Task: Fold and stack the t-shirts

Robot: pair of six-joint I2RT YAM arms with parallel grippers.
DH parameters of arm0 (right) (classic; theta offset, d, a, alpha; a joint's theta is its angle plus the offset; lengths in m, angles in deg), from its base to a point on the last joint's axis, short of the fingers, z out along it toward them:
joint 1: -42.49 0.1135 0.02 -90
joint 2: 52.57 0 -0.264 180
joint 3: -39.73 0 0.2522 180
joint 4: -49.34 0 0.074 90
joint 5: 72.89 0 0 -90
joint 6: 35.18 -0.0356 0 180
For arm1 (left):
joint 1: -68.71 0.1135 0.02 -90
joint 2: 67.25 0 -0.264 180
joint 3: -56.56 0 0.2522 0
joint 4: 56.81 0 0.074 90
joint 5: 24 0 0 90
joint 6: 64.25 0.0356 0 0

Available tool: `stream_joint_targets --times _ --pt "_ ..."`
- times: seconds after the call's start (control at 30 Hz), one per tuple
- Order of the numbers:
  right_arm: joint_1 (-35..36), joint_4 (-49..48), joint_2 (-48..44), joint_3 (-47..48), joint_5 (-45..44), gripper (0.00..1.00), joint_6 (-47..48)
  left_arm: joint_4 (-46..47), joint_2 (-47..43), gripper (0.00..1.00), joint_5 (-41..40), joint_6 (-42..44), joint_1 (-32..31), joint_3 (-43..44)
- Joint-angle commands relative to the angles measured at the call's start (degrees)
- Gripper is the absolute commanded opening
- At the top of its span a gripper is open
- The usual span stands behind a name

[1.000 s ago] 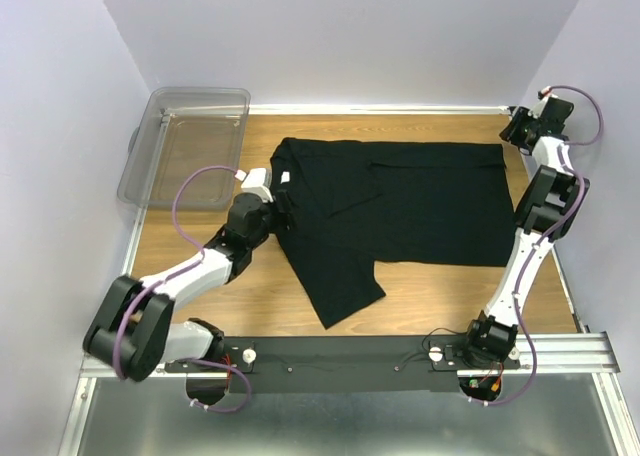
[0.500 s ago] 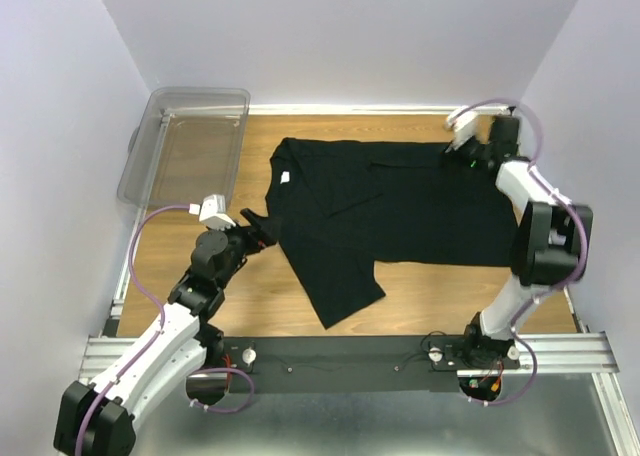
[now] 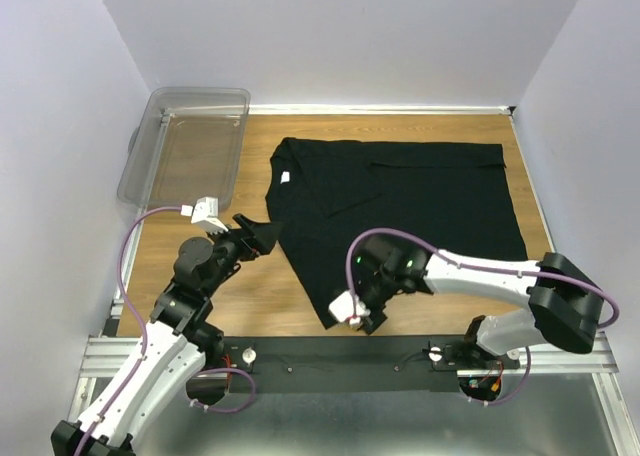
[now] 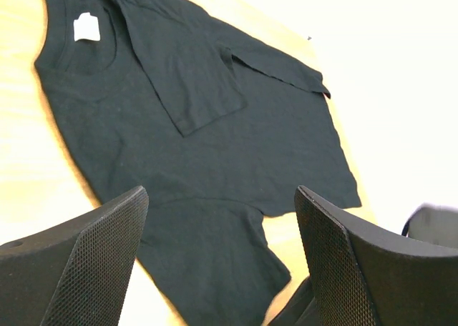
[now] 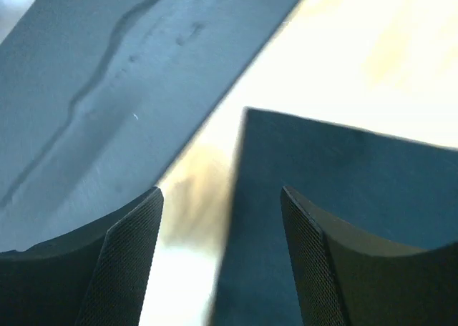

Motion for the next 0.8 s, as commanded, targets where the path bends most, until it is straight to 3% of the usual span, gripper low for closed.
stream_joint_targets --times 0.0,0.27,0.33,0.4,0.47,0.5,0.53,0.7,0.77 --pt "6.83 -12.23 2.16 -3.19 -14.29 0.73 -12.57 -6.83 -3.36 0.90 -2.51 -3.22 0.47 1.81" --pt "7.10 -16.10 7.35 -2.93 -21.68 0.64 -16.44 -7.54 -4.95 0.90 -1.56 1.24 0.47 4.54" --pt "7.01 -16.45 7.79 -3.02 -22.99 0.57 -17.41 -5.00 -4.77 0.89 1.42 3.19 0.47 5.23" --pt "7.01 -16.45 7.79 -3.28 -23.44 0.51 -17.94 -1.92 -4.51 0.87 3.54 8.98 0.47 6.03" --pt "6.75 -16.28 7.62 -3.46 -23.61 0.30 -18.38 1.14 -4.25 0.87 6.18 13.72 0.47 8.13" --pt "6.40 -16.28 6.92 -3.46 -22.83 0.11 -18.82 2.03 -4.24 0.87 8.71 20.01 0.47 9.53" --pt "5.70 -16.10 6.39 -3.46 -21.69 0.02 -19.17 3.87 -4.24 0.87 10.48 22.85 0.47 10.16" --pt "-3.60 -13.30 2.00 -1.01 -6.53 0.01 -22.68 10.56 -2.32 0.88 22.95 42.63 0.38 13.15" --pt "-6.95 -12.33 0.85 0.40 -2.19 0.00 -24.52 11.44 -0.30 0.87 35.06 51.77 0.47 14.11"
